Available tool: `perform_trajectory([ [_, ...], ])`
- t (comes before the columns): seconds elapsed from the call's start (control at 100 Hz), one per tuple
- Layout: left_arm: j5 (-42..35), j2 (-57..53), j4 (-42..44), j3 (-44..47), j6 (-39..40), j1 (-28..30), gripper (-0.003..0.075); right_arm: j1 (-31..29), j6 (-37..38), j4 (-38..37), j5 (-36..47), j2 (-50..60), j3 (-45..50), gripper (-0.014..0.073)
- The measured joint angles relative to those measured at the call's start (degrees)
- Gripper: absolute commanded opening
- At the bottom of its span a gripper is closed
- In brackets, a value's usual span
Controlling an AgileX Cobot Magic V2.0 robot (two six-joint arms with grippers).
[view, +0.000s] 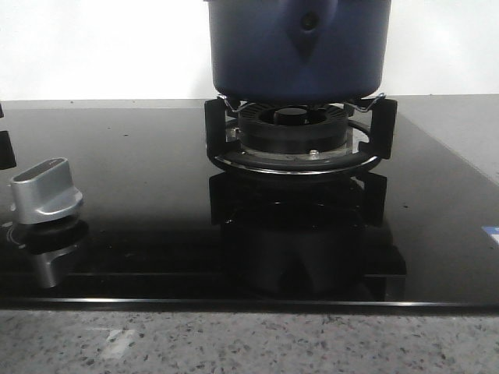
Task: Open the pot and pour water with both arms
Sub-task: 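Tilt the blue bowl over the pot with the right gripper to pour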
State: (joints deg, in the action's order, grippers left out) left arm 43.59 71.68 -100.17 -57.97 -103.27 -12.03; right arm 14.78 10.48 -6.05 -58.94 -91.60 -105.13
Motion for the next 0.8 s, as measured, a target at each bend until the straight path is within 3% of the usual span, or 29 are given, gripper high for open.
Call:
perform_trajectory([
  [0.25, 0.00, 0.00, 0.00, 0.00, 0.00, 0.00, 0.0274, 0.24, 0.00, -1.87, 0.25, 0.00, 0.00, -0.0065],
  [0.8, 0.00, 0.00, 0.00, 0.00, 0.00, 0.00, 0.0274, 9.44, 5.72, -17.76, -0.11, -1.46, 0.00, -0.0064],
])
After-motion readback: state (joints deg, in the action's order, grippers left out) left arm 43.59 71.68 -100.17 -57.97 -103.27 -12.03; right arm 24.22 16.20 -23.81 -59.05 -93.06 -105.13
